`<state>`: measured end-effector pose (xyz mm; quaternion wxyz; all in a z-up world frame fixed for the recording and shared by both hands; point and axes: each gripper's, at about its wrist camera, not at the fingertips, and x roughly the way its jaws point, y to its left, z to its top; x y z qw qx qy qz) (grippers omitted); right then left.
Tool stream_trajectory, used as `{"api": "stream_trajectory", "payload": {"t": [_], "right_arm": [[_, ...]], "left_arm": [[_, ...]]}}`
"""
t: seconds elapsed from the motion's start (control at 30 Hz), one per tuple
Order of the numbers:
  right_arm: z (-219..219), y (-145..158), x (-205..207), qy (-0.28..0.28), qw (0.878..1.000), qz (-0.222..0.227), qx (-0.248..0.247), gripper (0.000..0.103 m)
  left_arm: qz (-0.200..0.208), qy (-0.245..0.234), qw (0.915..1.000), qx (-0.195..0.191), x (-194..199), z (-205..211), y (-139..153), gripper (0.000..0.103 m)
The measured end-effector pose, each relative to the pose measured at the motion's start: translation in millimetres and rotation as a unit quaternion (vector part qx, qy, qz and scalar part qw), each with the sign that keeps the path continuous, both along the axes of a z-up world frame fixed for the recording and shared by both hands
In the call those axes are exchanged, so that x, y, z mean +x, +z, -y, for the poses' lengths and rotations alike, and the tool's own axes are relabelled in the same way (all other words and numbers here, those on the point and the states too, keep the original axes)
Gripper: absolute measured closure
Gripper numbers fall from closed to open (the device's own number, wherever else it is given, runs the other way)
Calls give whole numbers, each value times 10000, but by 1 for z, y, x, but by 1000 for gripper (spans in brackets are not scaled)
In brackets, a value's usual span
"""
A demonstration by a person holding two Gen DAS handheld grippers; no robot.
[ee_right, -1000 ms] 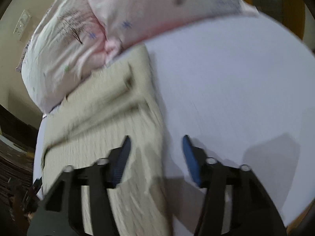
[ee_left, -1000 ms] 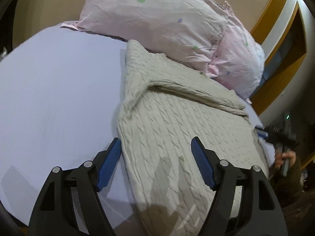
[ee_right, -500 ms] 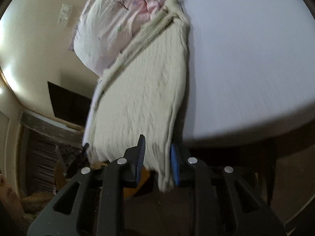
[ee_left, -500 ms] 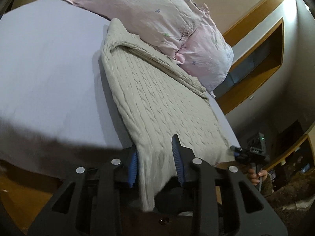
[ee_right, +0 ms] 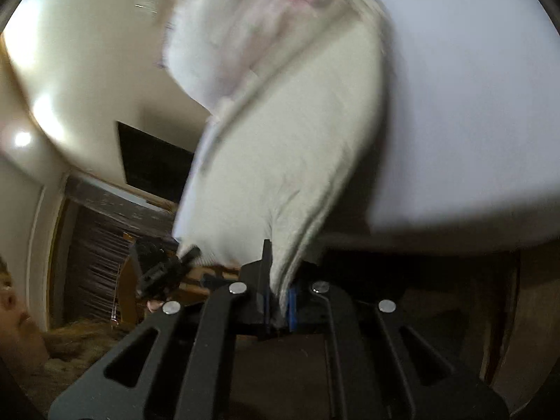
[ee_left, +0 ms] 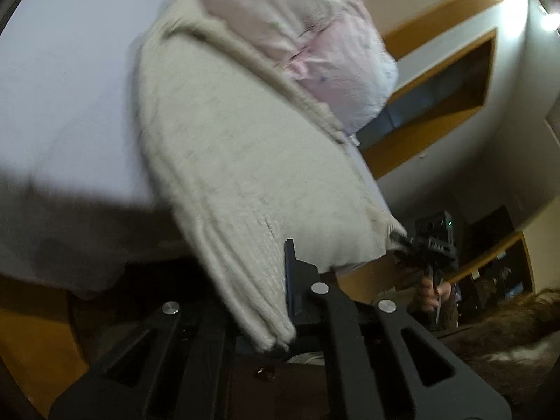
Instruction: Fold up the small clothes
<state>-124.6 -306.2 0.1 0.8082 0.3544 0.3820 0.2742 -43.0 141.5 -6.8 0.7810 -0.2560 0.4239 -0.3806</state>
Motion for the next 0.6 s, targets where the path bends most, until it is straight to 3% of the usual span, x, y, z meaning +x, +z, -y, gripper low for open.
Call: {"api": "stream_trajectory", "payload": {"t": [0.13,0.2,0.3,0.4,0.5,0.6], "right_arm": [[11,72,46,-263,9945,971,-288,96],[16,95,76,-477,9899,1275,-403,96],[33,112,148,-1013,9806,1642,-359,96],[44,98,217,-1501,9783,1294,-604,96],[52,60,283,-1896,9767,470,-885,96],[54,29,319,-2113,9739,-59,-821,96]], "left_arm": [[672,121,9975,180,38,3,54,97],[1010,522,9928,373,76,5,82,97],[1187,1286,9830,562,153,11,102,97],[1055,1706,9753,926,231,27,94,97],[637,1788,9721,1379,287,50,67,97],[457,1753,9689,1686,307,64,49,97]]}}
